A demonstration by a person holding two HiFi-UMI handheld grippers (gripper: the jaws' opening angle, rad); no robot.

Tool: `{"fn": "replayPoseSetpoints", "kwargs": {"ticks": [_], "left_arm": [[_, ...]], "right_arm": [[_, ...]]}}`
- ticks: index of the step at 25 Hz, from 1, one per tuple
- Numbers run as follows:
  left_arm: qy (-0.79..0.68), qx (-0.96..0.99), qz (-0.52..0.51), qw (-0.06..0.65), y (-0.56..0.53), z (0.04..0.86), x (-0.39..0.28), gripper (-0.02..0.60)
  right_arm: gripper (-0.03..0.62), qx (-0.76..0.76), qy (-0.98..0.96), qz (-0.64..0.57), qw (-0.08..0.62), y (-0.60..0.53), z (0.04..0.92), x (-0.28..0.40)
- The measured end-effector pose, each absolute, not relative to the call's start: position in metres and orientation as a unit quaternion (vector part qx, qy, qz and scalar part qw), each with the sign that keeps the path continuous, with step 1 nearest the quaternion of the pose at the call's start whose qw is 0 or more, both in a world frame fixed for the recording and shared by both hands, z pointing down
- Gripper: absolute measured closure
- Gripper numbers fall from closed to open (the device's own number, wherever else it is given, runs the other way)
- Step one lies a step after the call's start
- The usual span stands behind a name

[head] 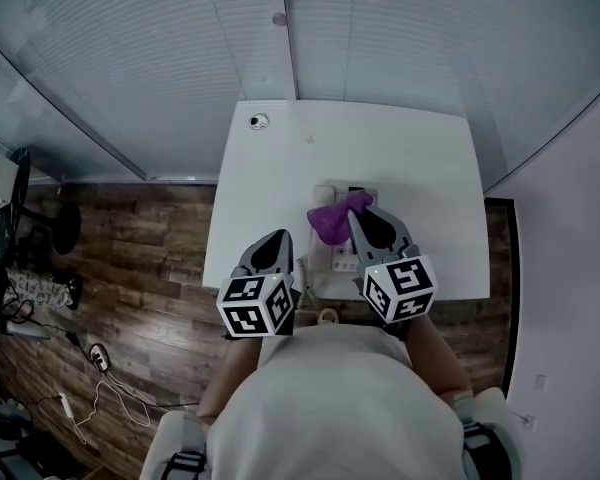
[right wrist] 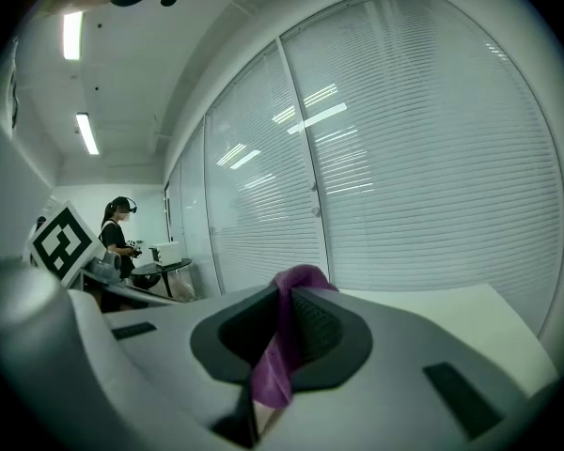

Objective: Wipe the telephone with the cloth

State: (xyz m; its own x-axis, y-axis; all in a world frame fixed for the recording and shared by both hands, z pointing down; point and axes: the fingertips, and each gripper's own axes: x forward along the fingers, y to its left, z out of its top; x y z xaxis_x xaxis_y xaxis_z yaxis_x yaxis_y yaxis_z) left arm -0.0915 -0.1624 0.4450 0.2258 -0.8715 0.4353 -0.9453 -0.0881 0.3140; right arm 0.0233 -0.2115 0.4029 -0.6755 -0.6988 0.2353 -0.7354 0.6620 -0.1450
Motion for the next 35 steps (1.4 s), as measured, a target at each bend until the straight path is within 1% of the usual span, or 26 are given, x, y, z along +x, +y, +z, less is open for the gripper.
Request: {"fn": "replayPoseSetpoints", "kwargs": {"ticks": [6,13,21,35], "left_arm": [[-0.636,0.716,0.070,0.280,-0.163,0.458,-0.097,0.572],[-0.645,0.701,0.076,0.296,-0.154,0.467,-0.097,0.572],[-0.642,0.699,0.090,0.302,-0.145,0.473,-0.103,0.572],[-0.632,0.707,0.077,0.309,-0.156,0.469,-0.113,0.572]], "right_arm": [[0.549,0.380,-0.913,0.102,0.104,-0.234,0.418,0.019],[0.549,0.367,-0.914,0.091,0.148,-0.255,0.441,0.012],[0.549,0.362,-0.910,0.078,0.184,-0.270,0.468,-0.010],[0.549,0.353,-0.898,0.066,0.255,-0.280,0.509,-0.043]]}}
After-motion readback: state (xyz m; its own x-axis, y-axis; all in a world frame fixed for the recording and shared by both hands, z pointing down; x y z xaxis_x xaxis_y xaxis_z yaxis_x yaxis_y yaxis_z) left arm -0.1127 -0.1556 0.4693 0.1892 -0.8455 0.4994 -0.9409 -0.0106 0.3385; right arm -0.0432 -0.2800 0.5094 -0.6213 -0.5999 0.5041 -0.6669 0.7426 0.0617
